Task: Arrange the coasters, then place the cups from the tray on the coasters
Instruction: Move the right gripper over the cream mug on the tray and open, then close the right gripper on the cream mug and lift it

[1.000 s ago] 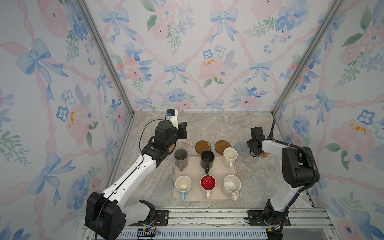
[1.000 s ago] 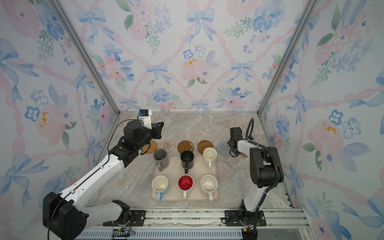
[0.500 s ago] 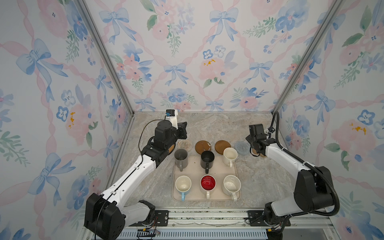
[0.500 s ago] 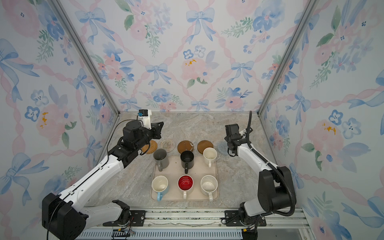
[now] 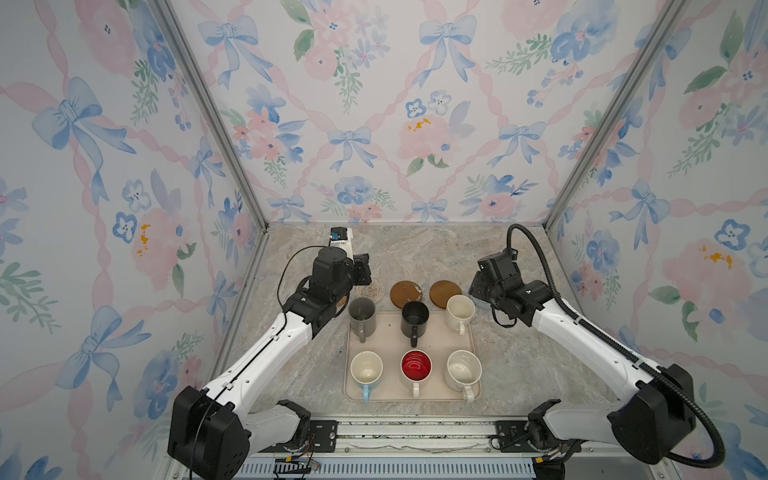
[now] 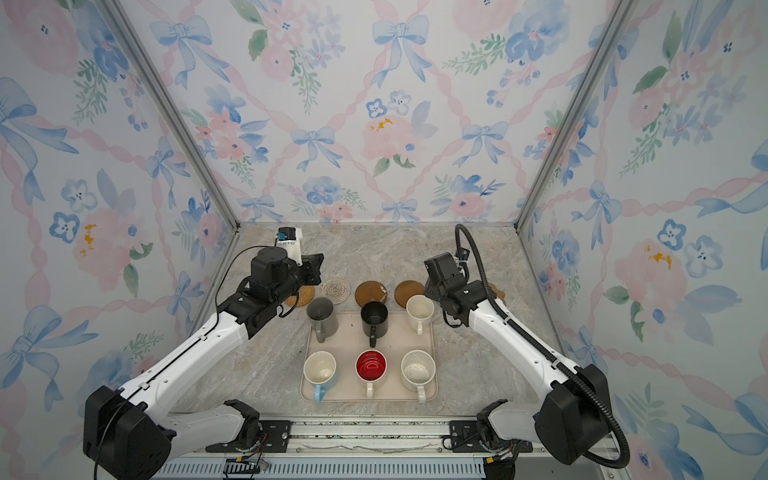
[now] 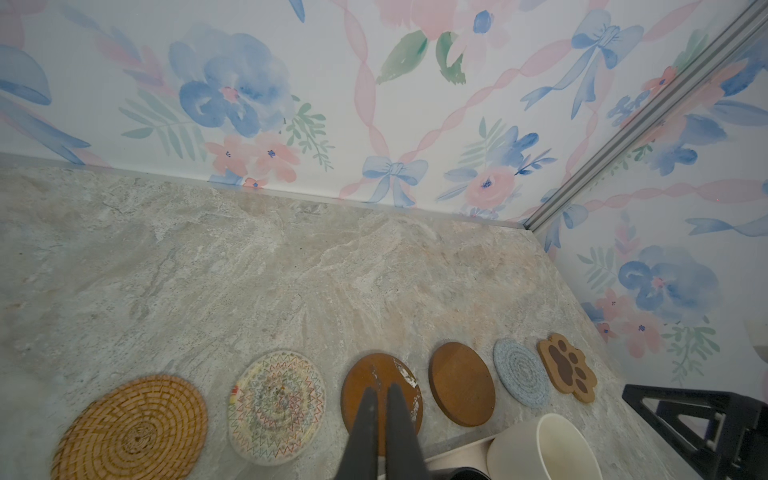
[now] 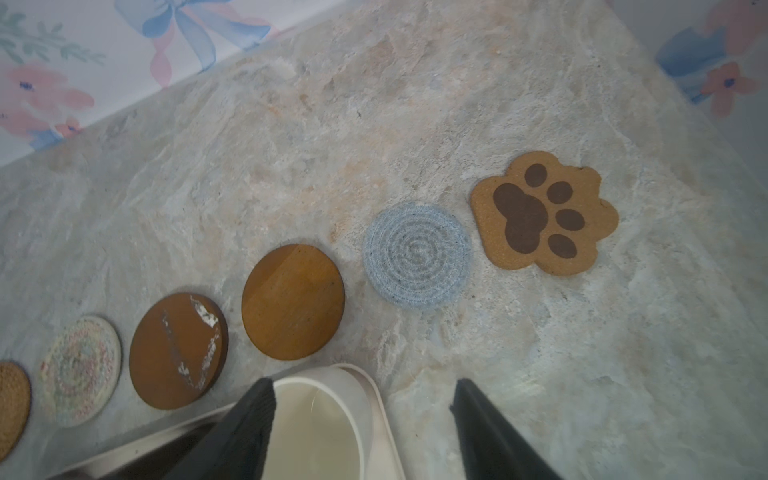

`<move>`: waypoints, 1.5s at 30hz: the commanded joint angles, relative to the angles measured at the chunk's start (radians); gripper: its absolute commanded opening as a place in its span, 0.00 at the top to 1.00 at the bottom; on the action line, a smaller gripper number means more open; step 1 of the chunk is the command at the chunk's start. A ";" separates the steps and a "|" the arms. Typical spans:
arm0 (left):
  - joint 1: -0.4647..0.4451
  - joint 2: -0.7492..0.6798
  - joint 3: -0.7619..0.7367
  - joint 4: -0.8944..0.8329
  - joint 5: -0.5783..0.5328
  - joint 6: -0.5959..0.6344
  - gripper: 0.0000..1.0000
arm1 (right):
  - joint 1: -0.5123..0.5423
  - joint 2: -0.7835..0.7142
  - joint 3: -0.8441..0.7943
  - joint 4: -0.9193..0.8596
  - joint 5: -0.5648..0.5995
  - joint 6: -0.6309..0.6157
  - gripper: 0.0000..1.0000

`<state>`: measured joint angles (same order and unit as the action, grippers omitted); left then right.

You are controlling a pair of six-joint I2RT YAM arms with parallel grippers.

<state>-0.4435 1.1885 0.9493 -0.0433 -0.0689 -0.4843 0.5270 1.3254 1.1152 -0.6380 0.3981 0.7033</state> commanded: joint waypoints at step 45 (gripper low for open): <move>-0.064 -0.197 -0.274 0.079 -0.263 -0.099 0.41 | 0.119 0.154 -0.070 -0.100 -0.289 -0.121 0.60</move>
<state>-0.5018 1.0187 0.6952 0.0212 -0.3183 -0.5880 0.6575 1.4601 1.0634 -0.7628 0.1291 0.5838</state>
